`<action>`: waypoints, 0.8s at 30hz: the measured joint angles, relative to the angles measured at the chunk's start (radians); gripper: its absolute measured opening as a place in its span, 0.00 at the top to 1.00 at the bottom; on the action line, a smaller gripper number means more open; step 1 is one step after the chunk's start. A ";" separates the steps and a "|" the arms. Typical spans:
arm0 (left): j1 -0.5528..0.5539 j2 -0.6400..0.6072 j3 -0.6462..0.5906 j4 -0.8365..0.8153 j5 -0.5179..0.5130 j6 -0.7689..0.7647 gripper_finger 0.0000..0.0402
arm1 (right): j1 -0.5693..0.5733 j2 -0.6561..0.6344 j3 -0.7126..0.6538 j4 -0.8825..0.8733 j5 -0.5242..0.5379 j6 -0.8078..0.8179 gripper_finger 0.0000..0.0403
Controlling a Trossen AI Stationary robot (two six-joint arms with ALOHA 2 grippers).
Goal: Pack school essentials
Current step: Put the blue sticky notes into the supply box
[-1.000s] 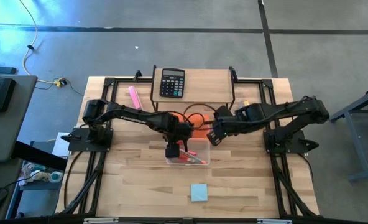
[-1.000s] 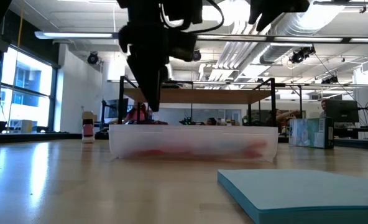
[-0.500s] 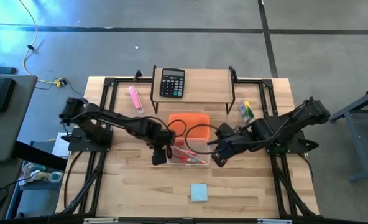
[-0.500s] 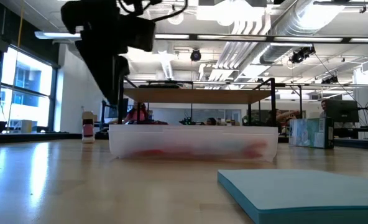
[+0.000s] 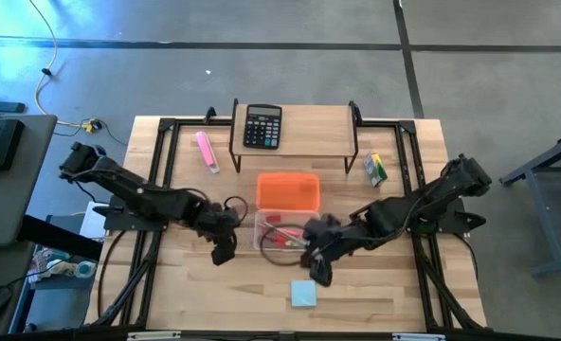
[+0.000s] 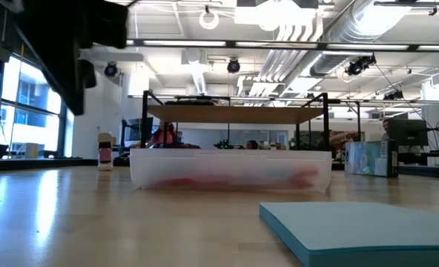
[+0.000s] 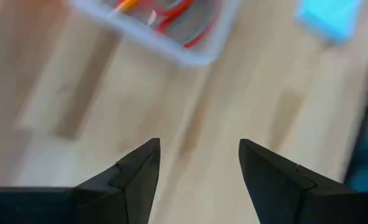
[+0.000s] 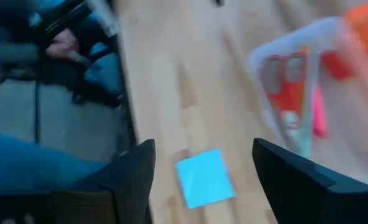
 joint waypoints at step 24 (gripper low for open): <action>-0.271 -0.243 -0.100 0.263 -0.298 -0.009 0.48 | 0.170 0.271 0.001 0.238 0.013 -0.166 0.35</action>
